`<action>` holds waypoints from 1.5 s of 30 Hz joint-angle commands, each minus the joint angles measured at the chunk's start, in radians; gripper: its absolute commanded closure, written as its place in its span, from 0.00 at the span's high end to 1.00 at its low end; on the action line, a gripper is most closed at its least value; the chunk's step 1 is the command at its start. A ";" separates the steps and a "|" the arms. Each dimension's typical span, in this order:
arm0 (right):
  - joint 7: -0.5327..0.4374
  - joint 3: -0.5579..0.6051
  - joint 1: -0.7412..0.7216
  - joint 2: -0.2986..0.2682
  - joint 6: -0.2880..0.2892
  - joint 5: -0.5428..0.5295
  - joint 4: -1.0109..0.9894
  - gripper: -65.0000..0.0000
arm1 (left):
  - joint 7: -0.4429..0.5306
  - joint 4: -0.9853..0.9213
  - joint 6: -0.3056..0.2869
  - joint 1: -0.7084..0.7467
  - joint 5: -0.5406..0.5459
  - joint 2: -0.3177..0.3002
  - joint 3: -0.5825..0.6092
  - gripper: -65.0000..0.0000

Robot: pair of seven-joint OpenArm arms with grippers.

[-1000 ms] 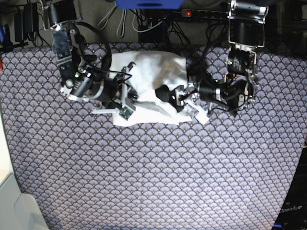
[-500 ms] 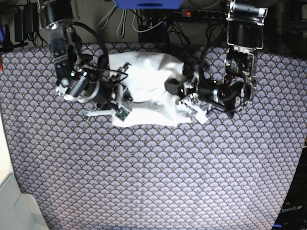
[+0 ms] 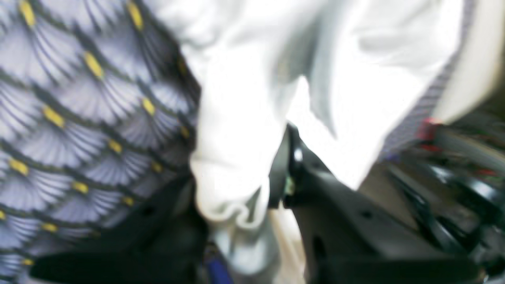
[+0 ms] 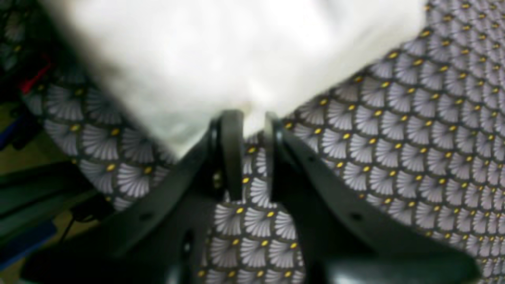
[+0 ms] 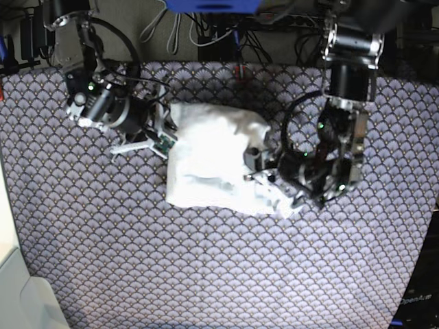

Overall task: Fold the T-shirt properly
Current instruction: 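Drag the bundle with the left gripper toward the right gripper and flatten it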

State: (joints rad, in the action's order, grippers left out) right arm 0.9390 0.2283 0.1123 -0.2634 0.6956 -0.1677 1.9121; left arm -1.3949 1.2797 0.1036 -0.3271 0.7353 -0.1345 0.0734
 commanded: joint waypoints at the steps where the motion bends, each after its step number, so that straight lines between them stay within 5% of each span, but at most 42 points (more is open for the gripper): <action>1: -0.019 -0.004 -0.004 -0.004 0.003 -0.010 0.019 0.12 | -0.001 0.013 -0.005 -0.043 0.011 0.009 0.038 0.00; 10: -0.019 -0.005 0.016 -0.053 0.003 -0.008 0.019 0.12 | 0.004 -0.206 -0.008 -0.182 -0.056 0.019 0.326 0.00; 20: -0.022 -0.008 0.046 -0.147 0.003 -0.010 0.019 0.12 | 0.170 -0.352 -0.008 -0.372 -0.058 0.019 0.730 0.00; 29: -0.024 -0.212 0.077 -0.155 0.003 -0.010 0.019 0.12 | 0.346 -0.380 -0.011 -0.482 -0.116 0.022 0.995 0.00; 36: -0.025 -0.318 0.103 -0.156 0.003 -0.010 0.017 0.12 | 0.363 -0.380 -0.017 -0.476 -0.386 0.129 1.029 0.00; 40: -0.025 -0.360 0.109 -0.156 0.003 -0.010 0.016 0.12 | 0.371 -0.380 -0.020 -0.479 -0.448 0.169 1.029 0.00; 45: -0.025 -0.395 0.125 -0.156 0.003 -0.010 0.016 0.12 | 0.389 -0.371 -0.166 -0.484 -0.478 0.192 1.020 0.00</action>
State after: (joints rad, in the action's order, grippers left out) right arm 0.9340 -0.1589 0.2474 -0.4072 0.6952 -0.1696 1.9125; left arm -1.0241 0.8928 -0.0731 -0.7765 0.2684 0.0402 1.1046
